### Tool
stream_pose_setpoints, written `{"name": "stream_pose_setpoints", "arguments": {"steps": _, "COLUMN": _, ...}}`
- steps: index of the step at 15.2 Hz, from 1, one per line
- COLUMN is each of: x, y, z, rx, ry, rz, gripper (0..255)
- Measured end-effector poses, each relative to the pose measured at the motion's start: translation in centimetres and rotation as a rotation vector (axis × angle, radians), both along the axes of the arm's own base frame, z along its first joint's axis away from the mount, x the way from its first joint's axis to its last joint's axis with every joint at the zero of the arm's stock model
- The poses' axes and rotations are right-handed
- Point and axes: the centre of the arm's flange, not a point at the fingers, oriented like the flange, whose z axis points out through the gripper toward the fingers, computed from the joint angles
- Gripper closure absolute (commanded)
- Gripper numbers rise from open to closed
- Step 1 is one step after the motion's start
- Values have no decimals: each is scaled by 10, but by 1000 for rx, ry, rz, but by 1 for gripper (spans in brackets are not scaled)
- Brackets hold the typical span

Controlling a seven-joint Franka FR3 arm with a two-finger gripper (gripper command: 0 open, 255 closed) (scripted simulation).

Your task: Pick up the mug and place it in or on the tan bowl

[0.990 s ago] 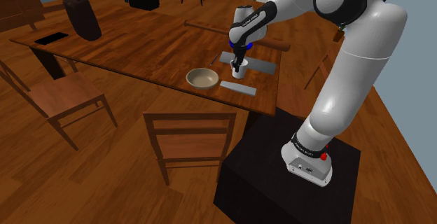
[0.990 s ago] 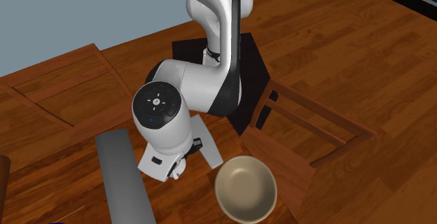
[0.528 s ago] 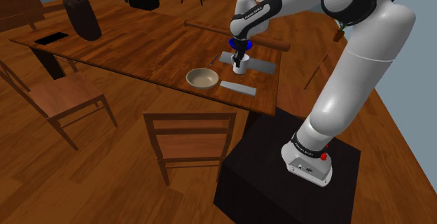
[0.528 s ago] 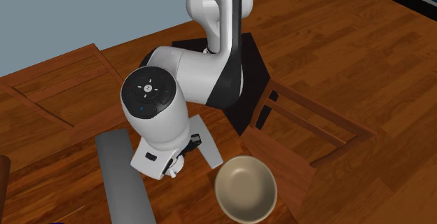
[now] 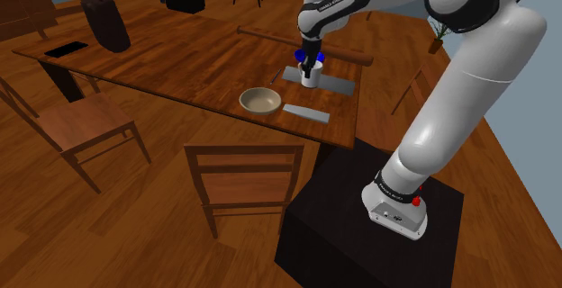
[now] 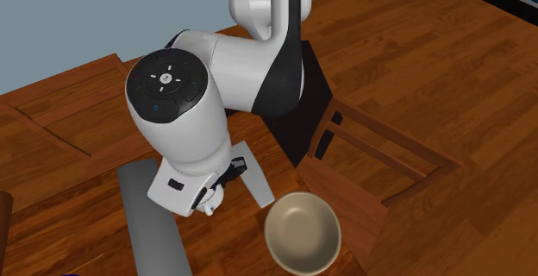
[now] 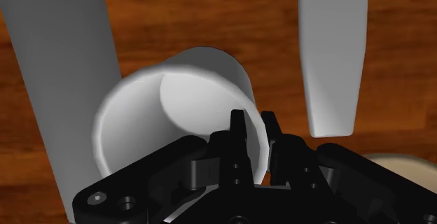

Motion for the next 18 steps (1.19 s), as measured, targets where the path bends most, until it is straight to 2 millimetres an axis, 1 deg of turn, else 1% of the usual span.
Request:
{"name": "stream_pose_setpoints", "arguments": {"steps": 6, "x": 0, "y": -1, "z": 31, "rx": 0, "ry": 0, "rz": 0, "gripper": 255}}
{"name": "stream_pose_setpoints", "arguments": {"steps": 8, "x": -1, "y": 0, "z": 39, "rx": 0, "ry": 0, "rz": 0, "gripper": 255}}
{"name": "stream_pose_setpoints", "arguments": {"steps": 9, "x": 2, "y": 5, "z": 40, "rx": 0, "ry": 0, "rz": 0, "gripper": 255}}
{"name": "stream_pose_setpoints", "arguments": {"steps": 10, "x": 7, "y": 12, "z": 40, "rx": 0, "ry": 0, "rz": 0, "gripper": 255}}
{"name": "stream_pose_setpoints", "arguments": {"steps": 13, "x": 26, "y": 45, "z": 46, "rx": 0, "ry": 0, "rz": 1, "gripper": 255}}
{"name": "stream_pose_setpoints", "arguments": {"steps": 15, "x": 35, "y": 68, "z": 49, "rx": 0, "ry": 1, "rz": 1, "gripper": 255}}
{"name": "stream_pose_setpoints", "arguments": {"steps": 16, "x": 42, "y": 79, "z": 47, "rx": 0, "ry": 0, "rz": 1, "gripper": 255}}
{"name": "stream_pose_setpoints", "arguments": {"steps": 18, "x": 55, "y": 106, "z": 53, "rx": 0, "ry": 0, "rz": 1, "gripper": 255}}
